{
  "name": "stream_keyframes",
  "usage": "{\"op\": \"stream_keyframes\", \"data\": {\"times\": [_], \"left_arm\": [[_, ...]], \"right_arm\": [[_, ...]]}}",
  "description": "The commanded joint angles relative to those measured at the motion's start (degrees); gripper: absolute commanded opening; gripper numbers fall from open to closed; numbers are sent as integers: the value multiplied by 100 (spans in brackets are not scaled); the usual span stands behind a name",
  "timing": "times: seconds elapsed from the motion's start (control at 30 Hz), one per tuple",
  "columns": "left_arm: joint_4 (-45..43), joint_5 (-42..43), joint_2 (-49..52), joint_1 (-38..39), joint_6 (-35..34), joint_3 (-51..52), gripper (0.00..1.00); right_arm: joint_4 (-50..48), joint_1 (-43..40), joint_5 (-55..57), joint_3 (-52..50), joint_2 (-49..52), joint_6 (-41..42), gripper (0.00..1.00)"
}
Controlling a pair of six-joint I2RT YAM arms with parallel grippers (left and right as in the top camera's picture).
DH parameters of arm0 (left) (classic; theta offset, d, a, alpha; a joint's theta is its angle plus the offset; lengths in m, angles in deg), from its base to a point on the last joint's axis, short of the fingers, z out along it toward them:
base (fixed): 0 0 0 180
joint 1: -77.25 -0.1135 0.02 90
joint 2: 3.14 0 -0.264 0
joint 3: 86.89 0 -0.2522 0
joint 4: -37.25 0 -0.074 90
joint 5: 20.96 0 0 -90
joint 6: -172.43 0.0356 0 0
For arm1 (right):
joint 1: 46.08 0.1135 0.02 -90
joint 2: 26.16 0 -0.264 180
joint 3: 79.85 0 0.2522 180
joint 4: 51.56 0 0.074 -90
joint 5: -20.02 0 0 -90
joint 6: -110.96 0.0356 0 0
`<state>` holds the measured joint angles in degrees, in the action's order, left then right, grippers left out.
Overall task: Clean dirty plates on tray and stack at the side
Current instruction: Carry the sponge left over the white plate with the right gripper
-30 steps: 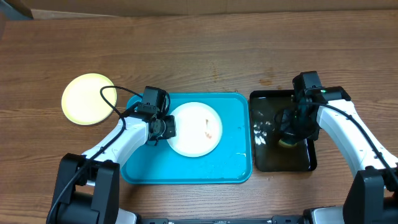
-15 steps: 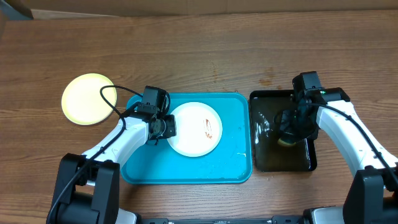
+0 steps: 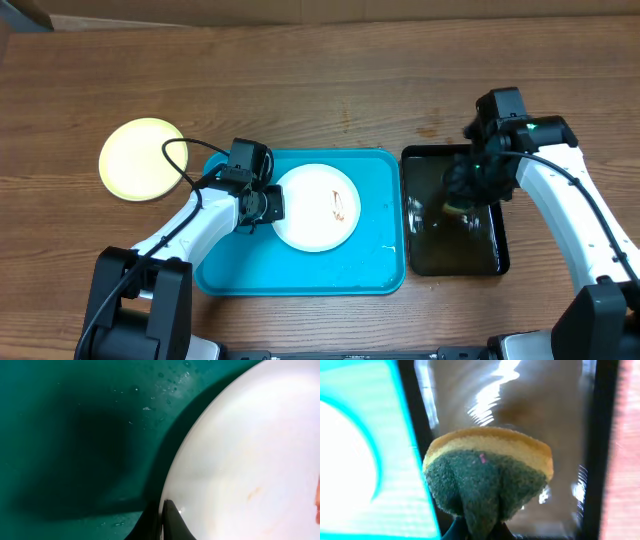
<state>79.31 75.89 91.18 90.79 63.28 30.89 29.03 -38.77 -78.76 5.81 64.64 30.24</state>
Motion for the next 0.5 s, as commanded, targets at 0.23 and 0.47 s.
{"op": "stream_keyframes", "data": {"times": [0.23, 0.47], "left_arm": [[55, 245, 87, 37, 308, 37, 4], [35, 286, 87, 37, 439, 37, 4]], "right_arm": [[-1895, 1335, -791, 118, -24, -492, 4], [-2846, 2529, 608, 101, 249, 531, 4]]}}
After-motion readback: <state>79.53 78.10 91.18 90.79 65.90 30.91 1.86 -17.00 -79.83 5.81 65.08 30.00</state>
